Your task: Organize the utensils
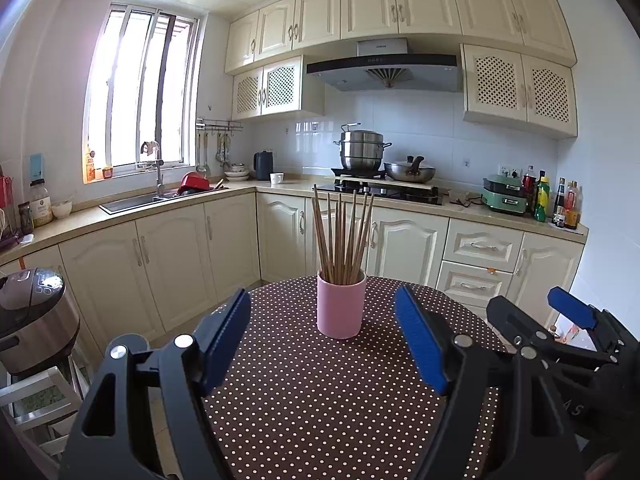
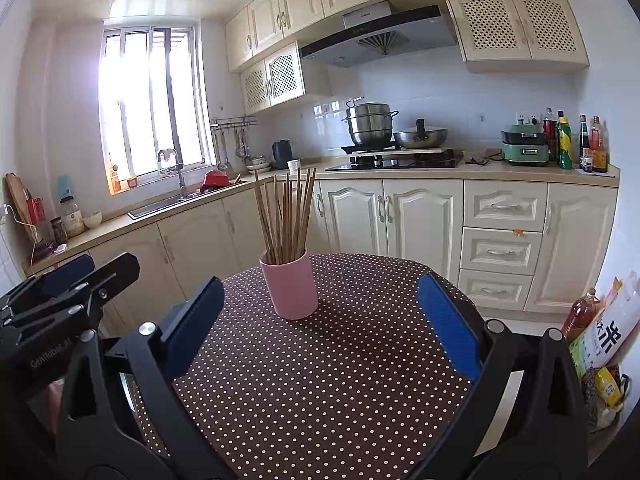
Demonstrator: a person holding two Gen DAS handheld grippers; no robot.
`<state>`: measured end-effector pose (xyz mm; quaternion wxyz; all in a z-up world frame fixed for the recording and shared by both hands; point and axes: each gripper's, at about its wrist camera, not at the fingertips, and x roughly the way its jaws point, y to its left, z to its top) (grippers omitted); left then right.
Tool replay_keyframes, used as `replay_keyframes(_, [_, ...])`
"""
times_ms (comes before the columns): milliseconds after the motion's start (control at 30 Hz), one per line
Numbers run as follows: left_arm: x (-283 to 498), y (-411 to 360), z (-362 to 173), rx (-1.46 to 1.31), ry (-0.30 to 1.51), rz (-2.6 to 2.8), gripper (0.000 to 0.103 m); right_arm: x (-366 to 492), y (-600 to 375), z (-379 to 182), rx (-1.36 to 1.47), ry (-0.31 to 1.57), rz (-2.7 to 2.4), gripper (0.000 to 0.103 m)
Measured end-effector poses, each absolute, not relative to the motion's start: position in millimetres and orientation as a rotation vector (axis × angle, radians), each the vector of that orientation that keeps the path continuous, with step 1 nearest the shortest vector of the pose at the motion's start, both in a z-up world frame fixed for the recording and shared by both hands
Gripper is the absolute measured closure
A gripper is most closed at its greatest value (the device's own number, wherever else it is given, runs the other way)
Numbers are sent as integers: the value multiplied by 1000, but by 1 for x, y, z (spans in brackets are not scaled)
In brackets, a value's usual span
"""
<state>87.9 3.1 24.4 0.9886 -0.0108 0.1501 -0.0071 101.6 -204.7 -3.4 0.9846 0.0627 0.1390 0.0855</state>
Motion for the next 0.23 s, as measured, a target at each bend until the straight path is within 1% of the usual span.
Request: replay_keyframes(233, [85, -1, 22, 17, 289, 32, 29, 101, -202, -5, 120, 285, 173, 7])
